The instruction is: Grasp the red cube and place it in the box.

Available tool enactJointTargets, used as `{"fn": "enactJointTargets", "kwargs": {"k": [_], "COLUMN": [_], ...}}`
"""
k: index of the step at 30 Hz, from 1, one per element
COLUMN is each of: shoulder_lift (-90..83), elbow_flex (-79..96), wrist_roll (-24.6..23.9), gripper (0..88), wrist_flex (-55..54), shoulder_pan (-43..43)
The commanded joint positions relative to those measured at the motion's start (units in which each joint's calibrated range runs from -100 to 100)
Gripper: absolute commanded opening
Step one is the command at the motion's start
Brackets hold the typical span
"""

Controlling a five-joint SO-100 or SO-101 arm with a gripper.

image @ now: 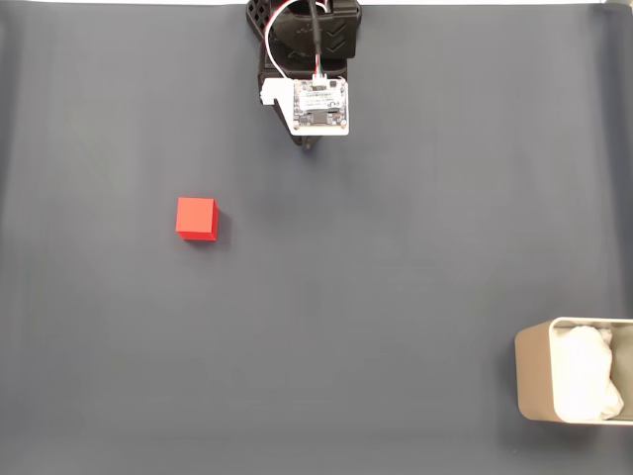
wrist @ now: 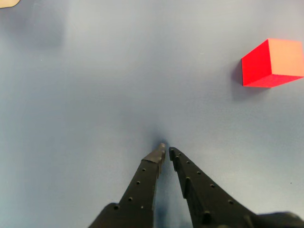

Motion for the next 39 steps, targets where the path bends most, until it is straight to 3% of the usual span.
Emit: {"fn": "enactJointTargets", "kwargs": {"k": [1, 19, 33, 39], "shoulder_lift": [0.1, 0.1, 0.1, 1.4], "elbow_flex": [0.5, 0.5, 0.5, -2.0], "wrist_roll": [0.2, 0.8, 0.9, 0.3], "gripper": [0.0, 0.0, 0.0, 0.0], "wrist_flex": [1.3, 0.5, -25.0, -28.6], "shoulder_pan": [0.8, 0.2, 0.3, 0.4]}}
